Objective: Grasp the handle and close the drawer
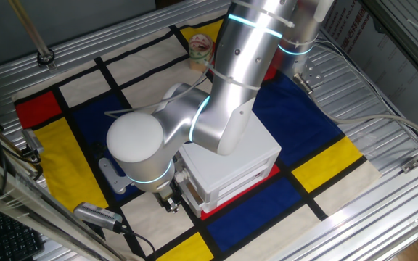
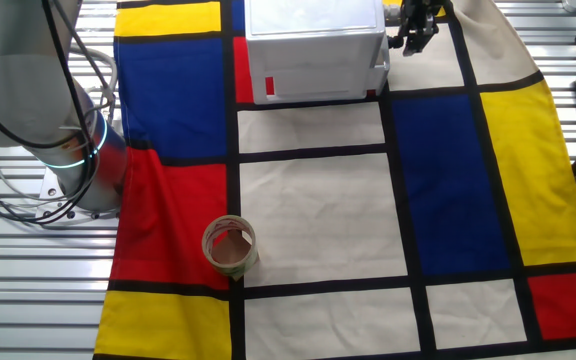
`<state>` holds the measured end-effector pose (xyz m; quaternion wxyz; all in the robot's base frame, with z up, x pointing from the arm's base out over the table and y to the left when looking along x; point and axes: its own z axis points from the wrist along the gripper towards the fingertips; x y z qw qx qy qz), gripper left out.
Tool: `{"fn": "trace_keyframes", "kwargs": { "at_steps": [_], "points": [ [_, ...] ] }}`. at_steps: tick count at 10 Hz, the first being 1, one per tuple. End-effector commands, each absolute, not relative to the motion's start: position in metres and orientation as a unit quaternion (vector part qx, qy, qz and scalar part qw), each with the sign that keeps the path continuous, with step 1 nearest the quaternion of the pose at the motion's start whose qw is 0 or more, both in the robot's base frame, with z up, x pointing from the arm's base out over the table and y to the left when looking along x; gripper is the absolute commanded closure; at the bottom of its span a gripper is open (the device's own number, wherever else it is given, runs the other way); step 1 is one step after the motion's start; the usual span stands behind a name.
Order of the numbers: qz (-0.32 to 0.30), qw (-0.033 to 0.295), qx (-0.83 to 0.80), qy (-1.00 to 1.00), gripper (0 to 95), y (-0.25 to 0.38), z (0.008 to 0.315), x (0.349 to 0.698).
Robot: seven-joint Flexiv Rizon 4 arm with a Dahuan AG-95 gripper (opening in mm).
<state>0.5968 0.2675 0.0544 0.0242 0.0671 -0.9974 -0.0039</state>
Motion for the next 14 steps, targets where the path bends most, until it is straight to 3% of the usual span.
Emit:
{"fn": "trace_keyframes", "kwargs": {
  "at_steps": [1,14],
  "points": [
    [-0.004,0.024,0.066,-0.997,57.0,0.268,0.055,0.597],
    [-0.009,0.08,0.077,-0.994,57.0,0.257,0.064,0.604]
  ]
}}
